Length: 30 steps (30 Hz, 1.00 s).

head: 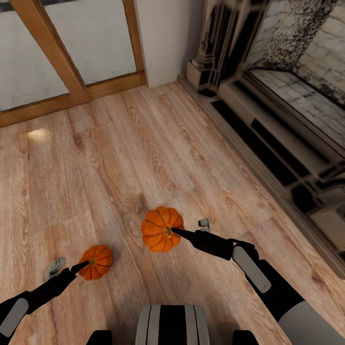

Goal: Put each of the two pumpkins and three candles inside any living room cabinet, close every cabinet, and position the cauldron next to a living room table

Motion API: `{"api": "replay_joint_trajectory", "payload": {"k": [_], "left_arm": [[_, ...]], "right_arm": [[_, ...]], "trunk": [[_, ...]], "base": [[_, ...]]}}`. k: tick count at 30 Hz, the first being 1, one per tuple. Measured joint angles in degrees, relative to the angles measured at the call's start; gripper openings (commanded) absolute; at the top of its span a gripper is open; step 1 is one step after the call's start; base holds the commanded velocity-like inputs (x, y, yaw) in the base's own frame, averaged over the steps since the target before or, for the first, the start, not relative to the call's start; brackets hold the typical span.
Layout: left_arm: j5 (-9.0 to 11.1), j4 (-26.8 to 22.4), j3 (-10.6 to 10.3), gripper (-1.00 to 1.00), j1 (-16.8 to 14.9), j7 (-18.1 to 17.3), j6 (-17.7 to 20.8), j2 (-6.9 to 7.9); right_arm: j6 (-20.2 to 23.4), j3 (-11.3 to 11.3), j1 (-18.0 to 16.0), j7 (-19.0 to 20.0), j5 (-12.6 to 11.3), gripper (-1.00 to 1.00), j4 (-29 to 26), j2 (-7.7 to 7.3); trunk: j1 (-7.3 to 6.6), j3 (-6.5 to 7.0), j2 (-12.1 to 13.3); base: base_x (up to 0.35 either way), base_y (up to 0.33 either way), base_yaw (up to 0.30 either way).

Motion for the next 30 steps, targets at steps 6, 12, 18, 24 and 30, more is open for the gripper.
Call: {"api": "replay_joint_trajectory", "payload": {"k": [6, 12, 18, 24, 30], "left_arm": [[0.9, 0.0, 0.0, 1.00, 0.0, 0.0, -0.1, 0.00], [1.7, 0.1, 0.0, 1.00, 0.0, 0.2, -0.1, 0.00], [1.7, 0.1, 0.0, 1.00, 0.0, 0.2, -0.1, 0.02], [1.7, 0.1, 0.0, 1.00, 0.0, 0.2, -0.1, 0.01], [1.8, 0.1, 0.0, 1.00, 0.0, 0.2, -0.1, 0.04]], "right_arm": [[0.0, 0.0, 0.0, 0.0, 0.0, -1.00, 0.0, 0.00], [0.0, 0.0, 0.0, 0.0, 0.1, -1.00, 0.0, 0.00], [0.0, 0.0, 0.0, 0.0, 0.0, -1.00, 0.0, 0.00], [-0.1, 0.1, 0.0, 0.0, 0.1, -1.00, 0.0, 0.00], [0.0, 0.1, 0.0, -0.1, 0.0, -1.00, 0.0, 0.00]], "trunk": [[0.00, 0.00, 0.0], [0.10, -0.89, -0.1], [0.10, -0.89, -0.1], [0.18, -1.54, -0.1], [0.21, -1.77, -0.1]], "base": [[0.000, 0.000, 0.000], [0.000, 0.000, 0.000], [0.000, 0.000, 0.000], [0.000, 0.000, 0.000], [0.000, 0.000, 0.000]]}}
